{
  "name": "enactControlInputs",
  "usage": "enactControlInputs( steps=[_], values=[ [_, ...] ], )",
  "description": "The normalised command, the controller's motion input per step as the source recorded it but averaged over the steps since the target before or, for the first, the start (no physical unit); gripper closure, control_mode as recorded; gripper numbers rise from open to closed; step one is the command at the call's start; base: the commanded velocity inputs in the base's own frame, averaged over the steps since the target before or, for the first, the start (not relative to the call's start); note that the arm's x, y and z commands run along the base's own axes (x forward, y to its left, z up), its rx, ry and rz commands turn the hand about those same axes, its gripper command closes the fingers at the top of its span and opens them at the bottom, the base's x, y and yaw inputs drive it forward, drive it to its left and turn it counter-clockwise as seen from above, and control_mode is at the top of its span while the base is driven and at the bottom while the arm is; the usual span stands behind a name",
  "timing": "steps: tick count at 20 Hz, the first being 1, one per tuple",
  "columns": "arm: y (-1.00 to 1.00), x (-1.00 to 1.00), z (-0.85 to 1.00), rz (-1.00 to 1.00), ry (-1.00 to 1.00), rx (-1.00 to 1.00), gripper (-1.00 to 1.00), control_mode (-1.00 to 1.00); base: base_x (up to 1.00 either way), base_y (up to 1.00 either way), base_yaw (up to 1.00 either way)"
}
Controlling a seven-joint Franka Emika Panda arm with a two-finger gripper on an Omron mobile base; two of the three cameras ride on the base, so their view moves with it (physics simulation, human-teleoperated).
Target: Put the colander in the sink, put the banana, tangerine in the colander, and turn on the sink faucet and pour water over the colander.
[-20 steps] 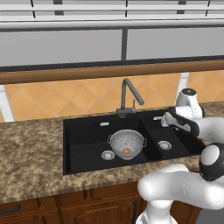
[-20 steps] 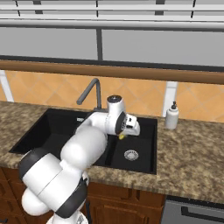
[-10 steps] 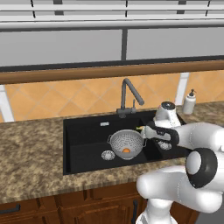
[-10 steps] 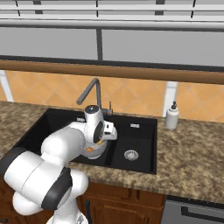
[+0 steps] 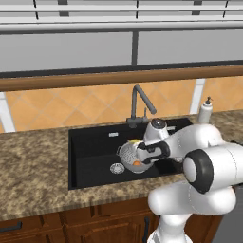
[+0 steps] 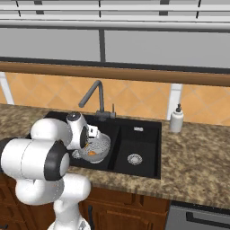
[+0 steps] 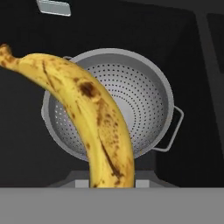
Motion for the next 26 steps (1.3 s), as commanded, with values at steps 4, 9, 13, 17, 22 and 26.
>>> enactControlInputs(
  steps=[4,9,13,17,22,26],
  values=[
    [0.01,0.15,-0.02,-0.01,0.04,-0.01,1.0,-1.0,0.0,0.0,0.0],
    [-0.06,0.39,-0.11,-0.02,0.07,0.0,1.0,-1.0,0.0,0.0,0.0],
    [0.0,0.36,-0.33,-0.01,0.09,-0.02,1.0,-1.0,0.0,0.0,0.0],
    [0.0,0.19,-0.38,0.0,0.04,-0.13,1.0,-1.0,0.0,0.0,0.0],
    [0.0,0.18,-0.35,0.0,0.01,-0.15,1.0,-1.0,0.0,0.0,0.0],
    [0.0,0.72,-0.07,-0.02,0.0,-0.09,-1.0,-1.0,0.0,0.0,0.0]
  ],
)
